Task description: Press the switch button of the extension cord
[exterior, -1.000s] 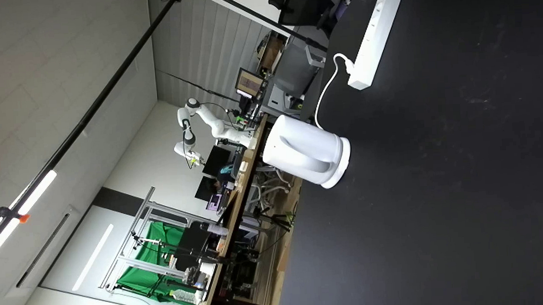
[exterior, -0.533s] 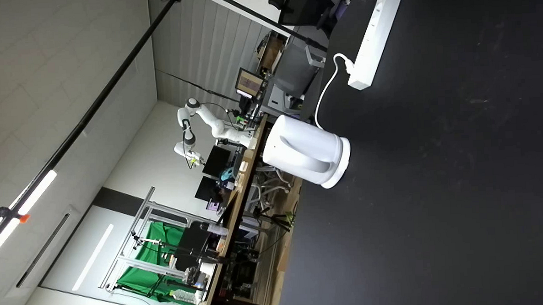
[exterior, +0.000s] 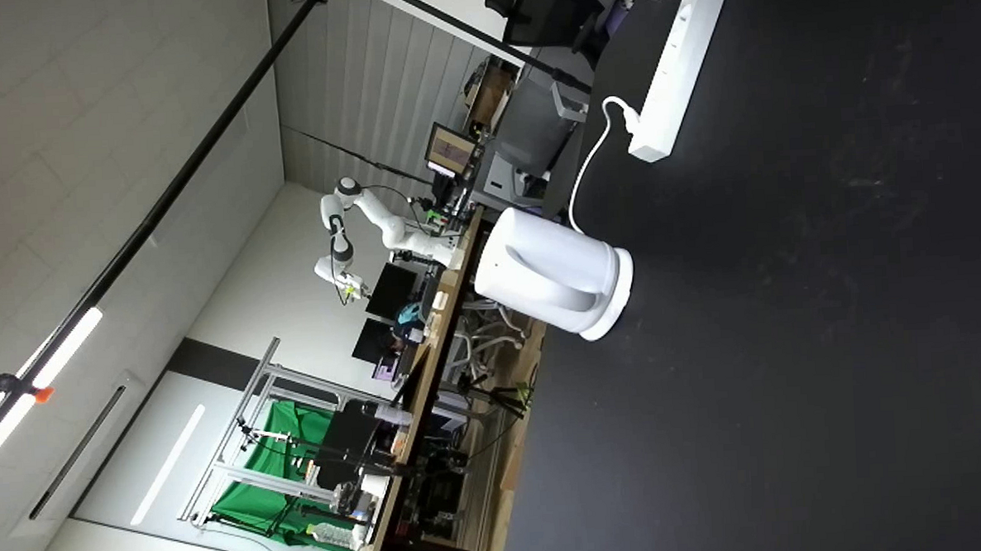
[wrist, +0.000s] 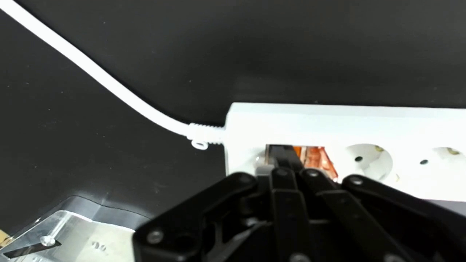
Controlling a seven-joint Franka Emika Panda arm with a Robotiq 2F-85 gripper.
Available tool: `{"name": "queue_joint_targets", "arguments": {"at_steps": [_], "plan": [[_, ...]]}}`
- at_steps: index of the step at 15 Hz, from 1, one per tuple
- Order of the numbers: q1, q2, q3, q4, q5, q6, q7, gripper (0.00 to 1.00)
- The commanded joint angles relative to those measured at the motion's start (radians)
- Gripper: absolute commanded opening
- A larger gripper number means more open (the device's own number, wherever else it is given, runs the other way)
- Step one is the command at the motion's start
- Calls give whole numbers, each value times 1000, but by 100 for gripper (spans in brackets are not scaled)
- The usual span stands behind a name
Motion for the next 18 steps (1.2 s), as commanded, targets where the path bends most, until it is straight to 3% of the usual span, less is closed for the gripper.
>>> {"name": "queue_joint_targets", "arguments": {"at_steps": [1,6,18], "plan": [[-17,14,16,12,15,13,-7,0],[-32,49,26,70,18,-67,-16,0],[-147,259,78,511,55,-584,-94,0]]}}
